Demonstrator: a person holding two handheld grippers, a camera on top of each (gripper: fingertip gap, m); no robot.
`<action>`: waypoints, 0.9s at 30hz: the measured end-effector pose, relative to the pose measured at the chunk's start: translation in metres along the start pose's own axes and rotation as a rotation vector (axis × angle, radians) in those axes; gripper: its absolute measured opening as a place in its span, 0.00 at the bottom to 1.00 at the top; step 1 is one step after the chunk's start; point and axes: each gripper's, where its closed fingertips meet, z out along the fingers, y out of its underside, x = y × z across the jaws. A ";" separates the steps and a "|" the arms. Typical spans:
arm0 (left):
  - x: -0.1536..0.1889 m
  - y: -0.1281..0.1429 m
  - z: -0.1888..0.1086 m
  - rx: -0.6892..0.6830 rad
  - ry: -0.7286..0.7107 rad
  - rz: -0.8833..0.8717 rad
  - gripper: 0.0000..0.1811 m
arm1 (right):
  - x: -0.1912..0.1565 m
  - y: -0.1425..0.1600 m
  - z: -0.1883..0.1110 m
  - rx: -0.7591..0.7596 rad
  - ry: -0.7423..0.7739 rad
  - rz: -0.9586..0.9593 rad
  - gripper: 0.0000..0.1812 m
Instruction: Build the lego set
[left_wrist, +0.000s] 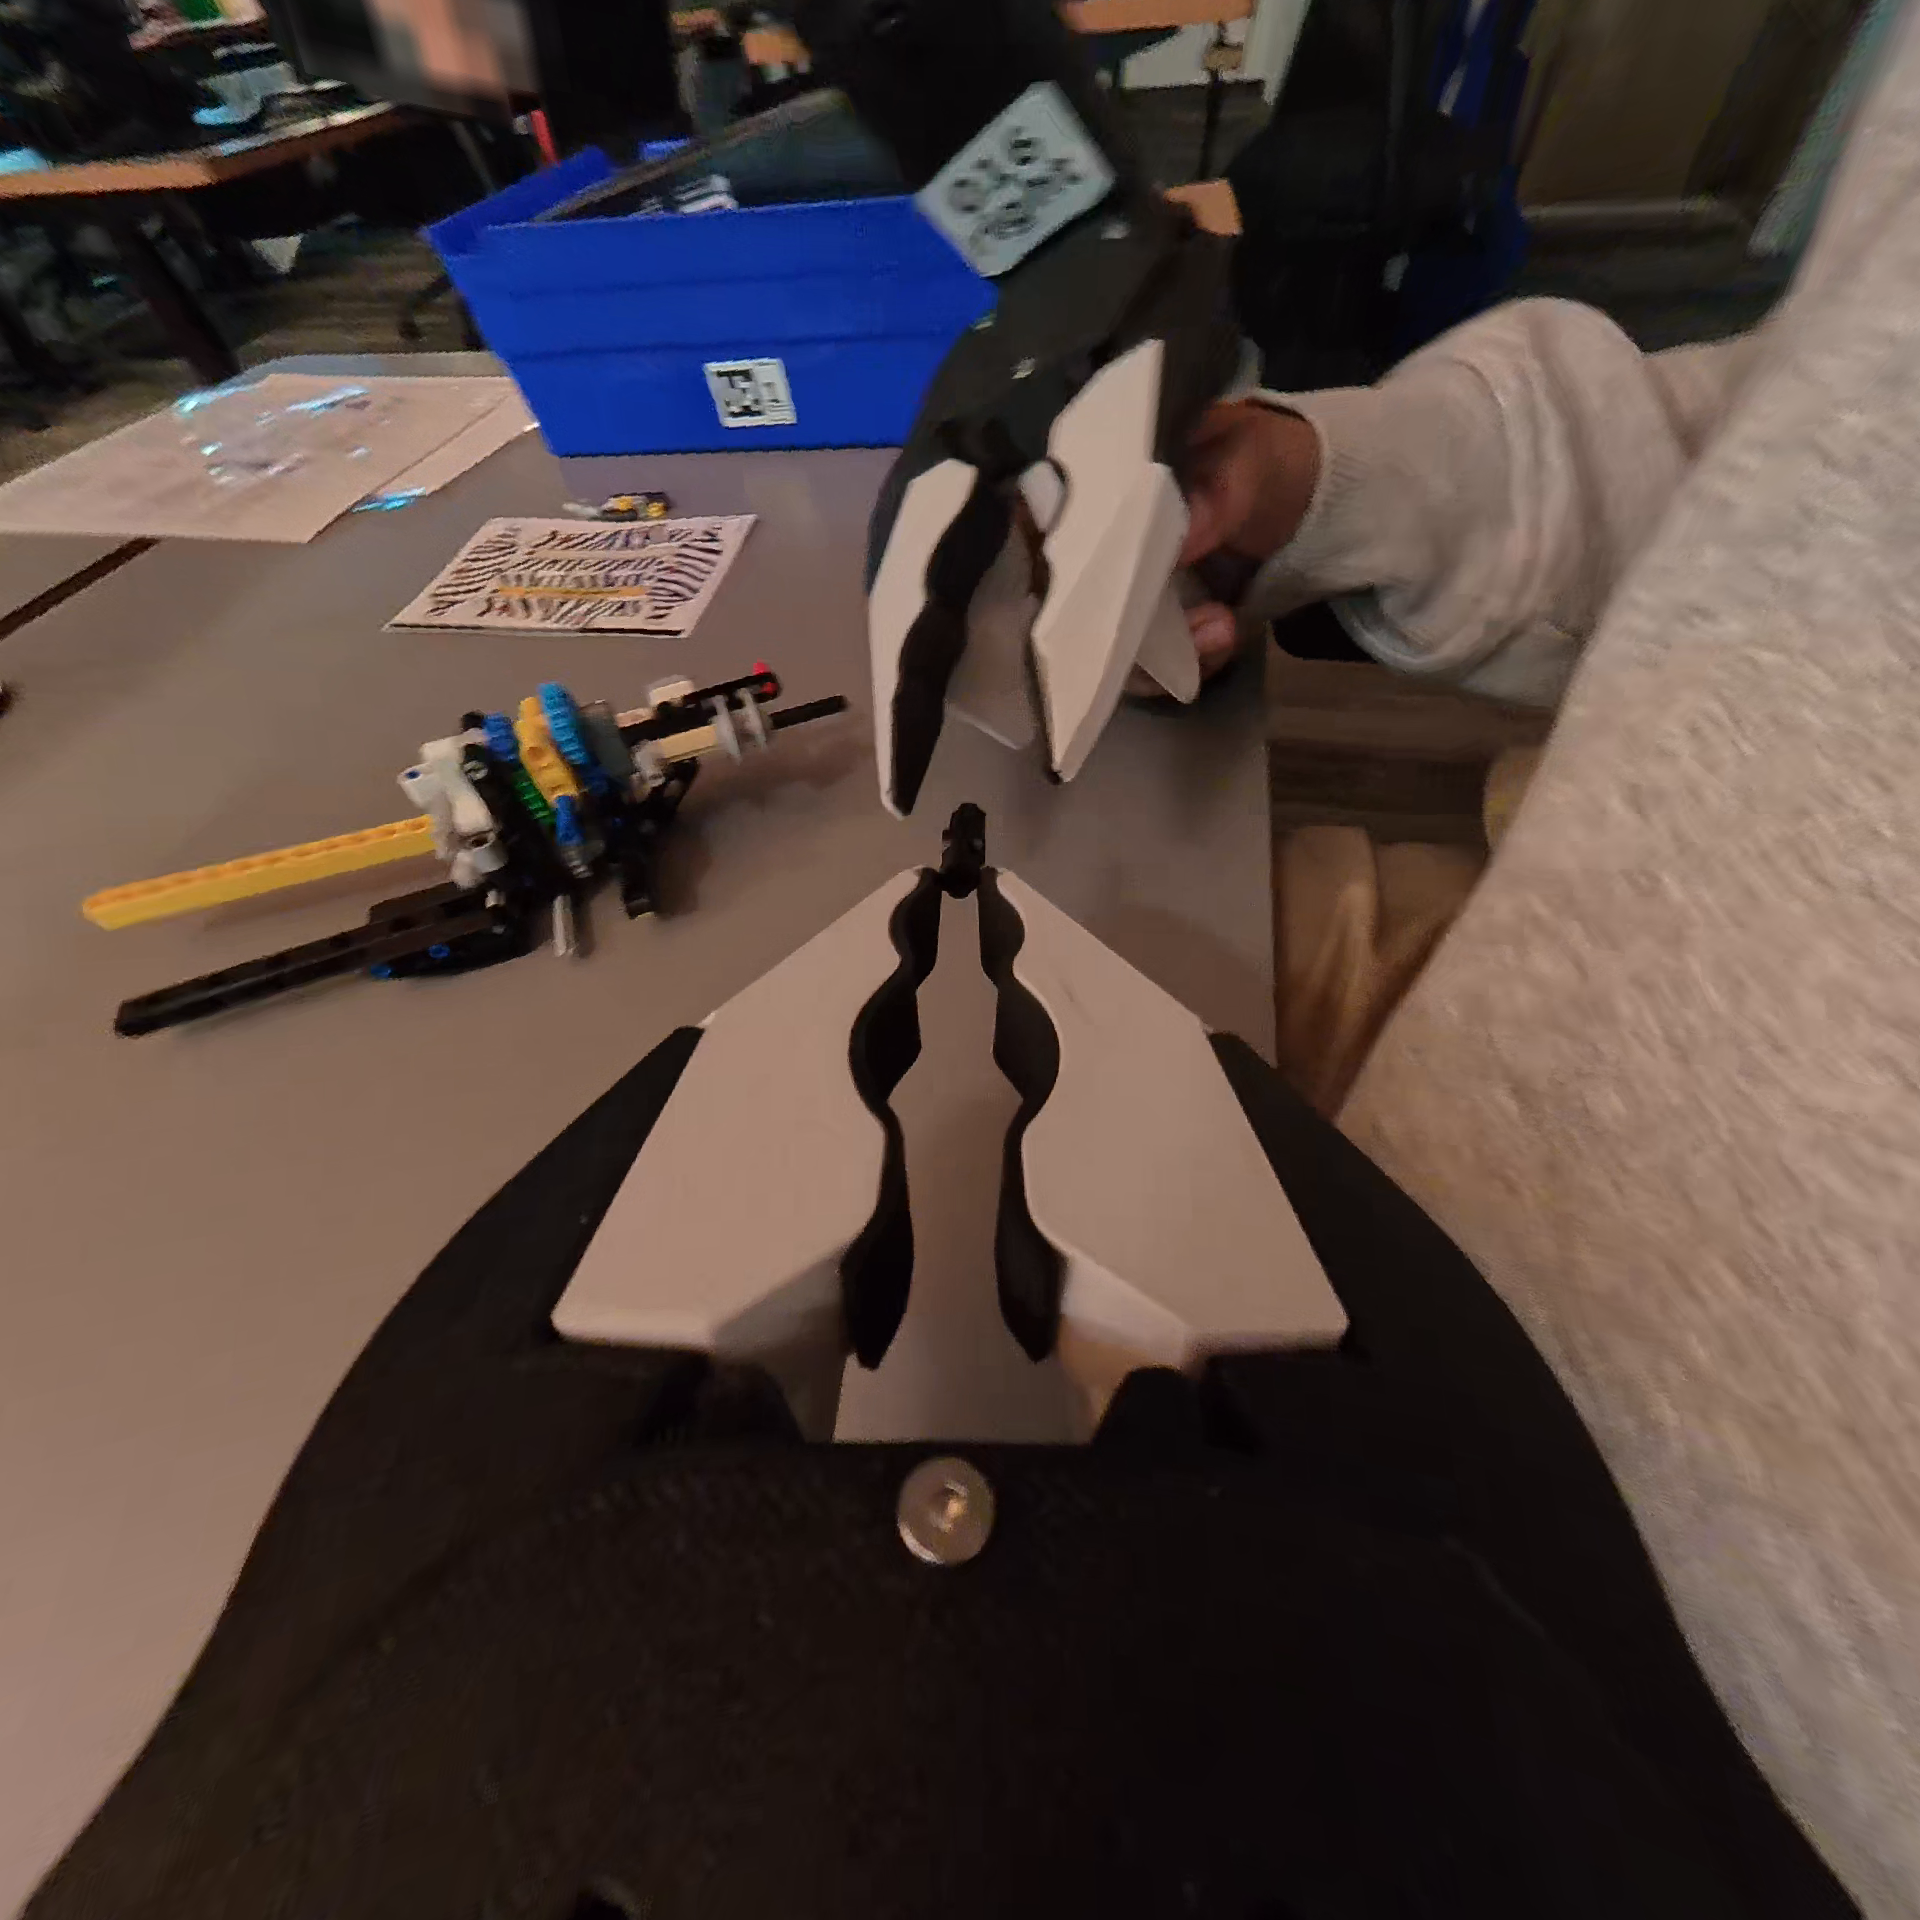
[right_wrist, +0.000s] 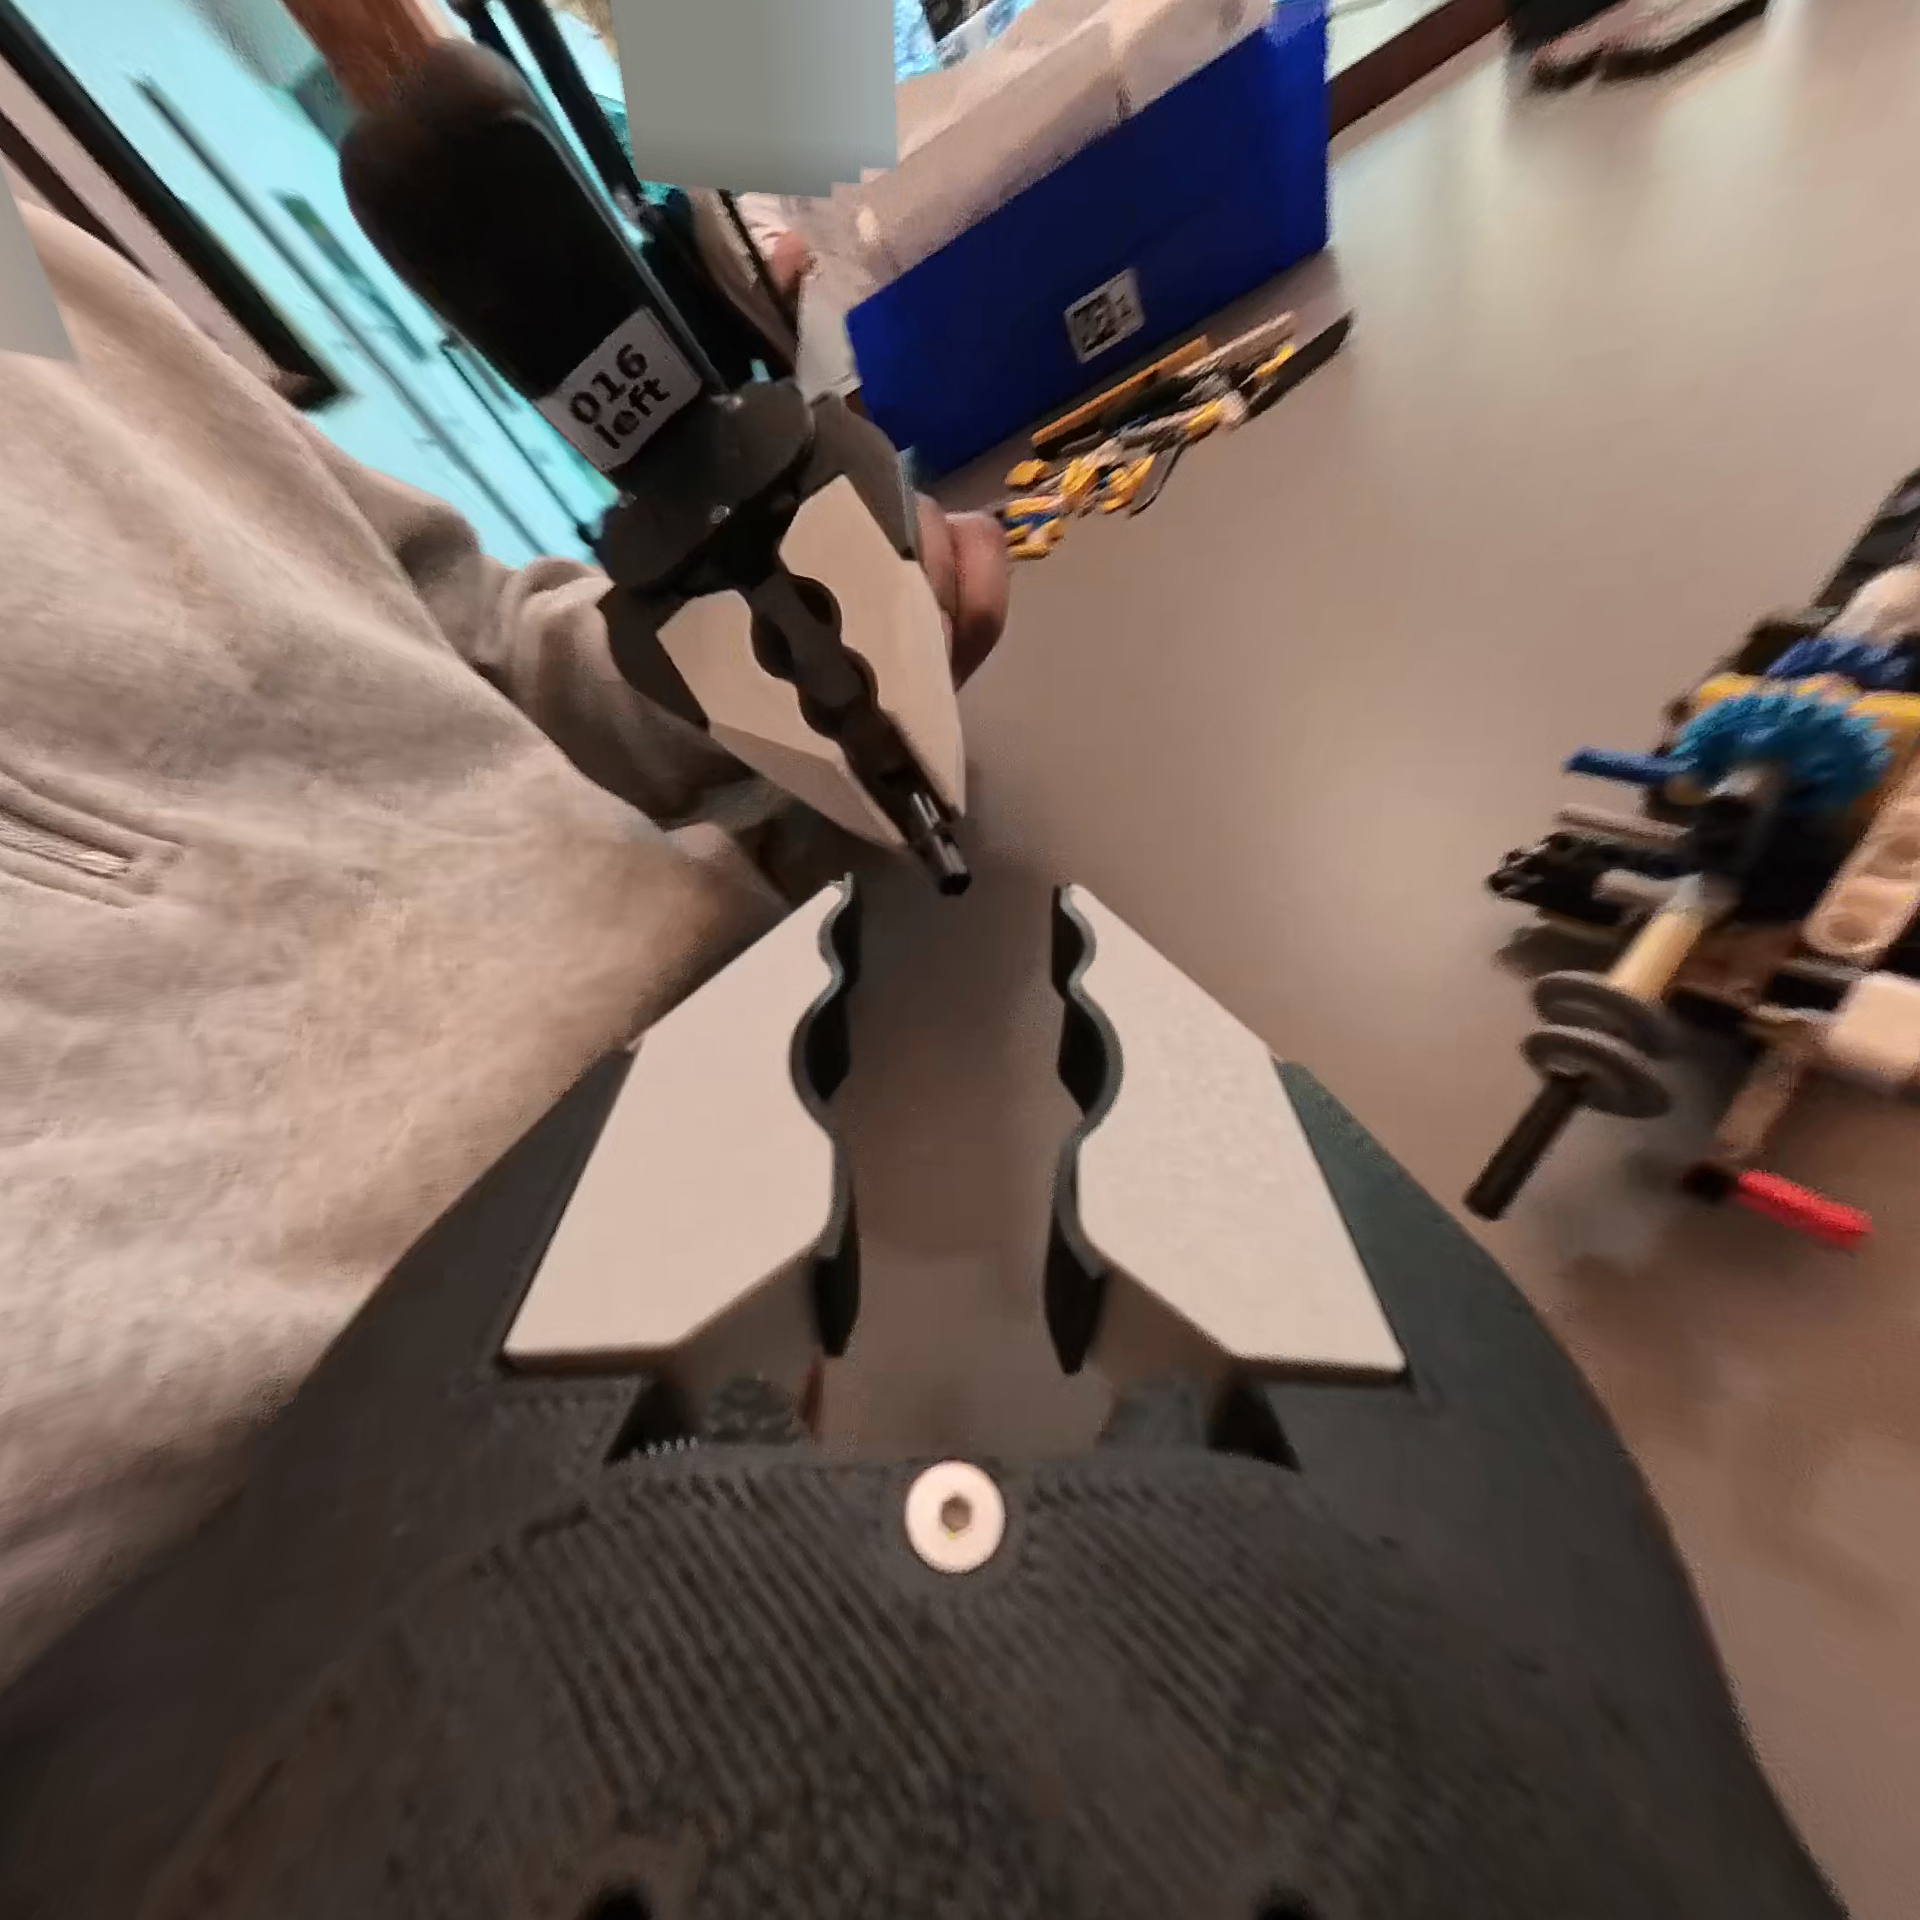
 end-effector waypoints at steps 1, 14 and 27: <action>-0.007 -0.001 -0.001 0.006 -0.029 -0.038 0.03 | 0.004 -0.003 -0.001 0.013 0.051 -0.054 0.21; -0.067 -0.011 -0.023 0.156 -0.323 -0.329 0.03 | 0.016 -0.045 0.012 0.228 0.431 -0.194 0.13; -0.046 -0.016 -0.010 0.154 -0.279 -0.238 0.03 | 0.006 -0.071 -0.024 0.407 0.516 -0.321 0.03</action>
